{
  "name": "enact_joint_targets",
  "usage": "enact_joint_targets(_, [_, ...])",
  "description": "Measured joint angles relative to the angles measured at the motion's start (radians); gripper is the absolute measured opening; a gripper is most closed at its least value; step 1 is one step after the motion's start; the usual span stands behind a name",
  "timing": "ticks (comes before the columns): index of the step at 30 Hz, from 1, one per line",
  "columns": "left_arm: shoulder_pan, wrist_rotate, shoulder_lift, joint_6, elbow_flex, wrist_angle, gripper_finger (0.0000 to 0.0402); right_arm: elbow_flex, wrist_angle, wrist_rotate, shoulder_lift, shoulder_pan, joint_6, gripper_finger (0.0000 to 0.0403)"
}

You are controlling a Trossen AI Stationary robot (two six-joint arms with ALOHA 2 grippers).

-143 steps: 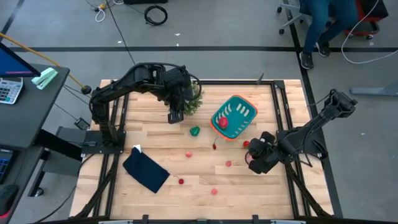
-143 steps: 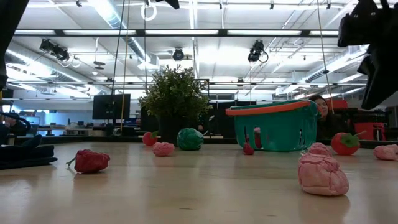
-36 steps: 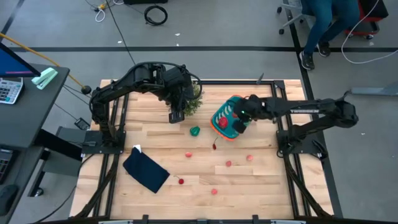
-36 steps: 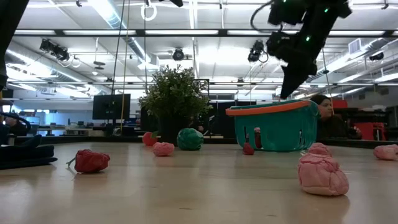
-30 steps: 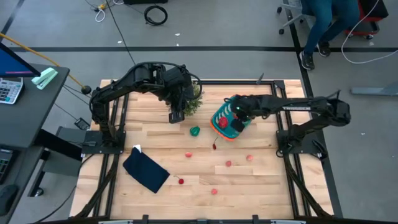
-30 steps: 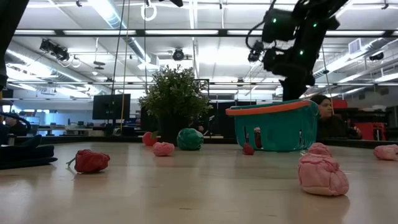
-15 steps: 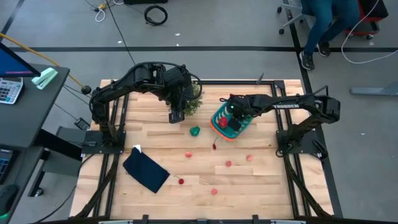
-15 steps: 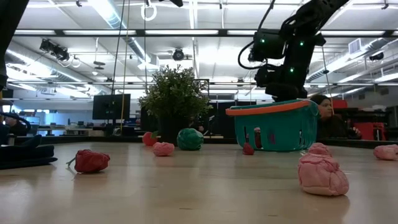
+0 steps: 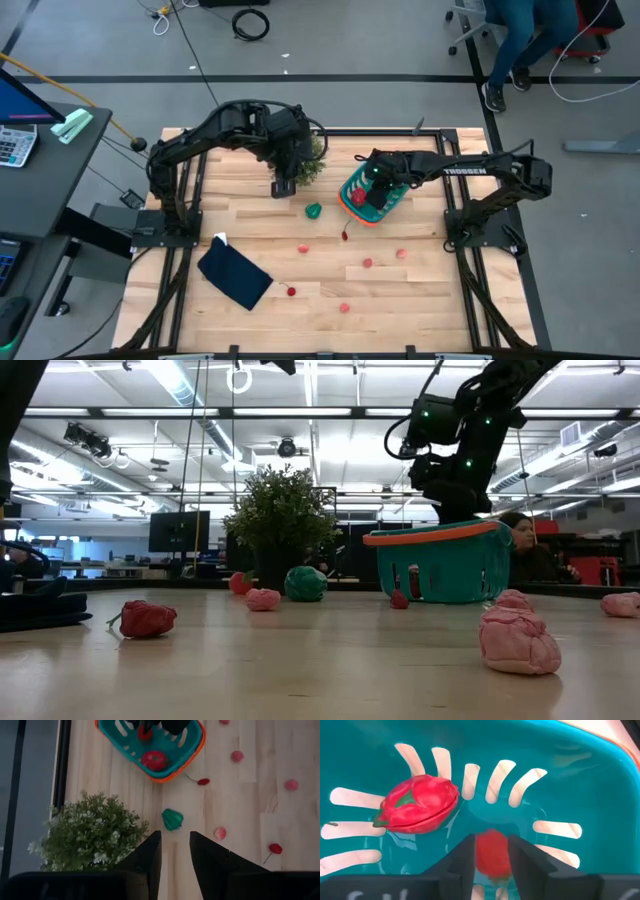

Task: Pick and placing Produce into tupperware
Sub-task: Put the red strawberry into the basket

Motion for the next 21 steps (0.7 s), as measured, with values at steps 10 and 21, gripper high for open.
enact_joint_targets(10, [-0.007,-0.053,0.005,-0.067,-0.058,-0.039,0.0150,0.000,0.041,0.000,0.000,0.003,-0.004,0.0140])
enact_joint_targets(21, [-0.062,-0.066,0.002,-0.230,-0.472,-0.018,0.0225,0.000,0.042,0.001,0.000,0.003,-0.037,0.0137])
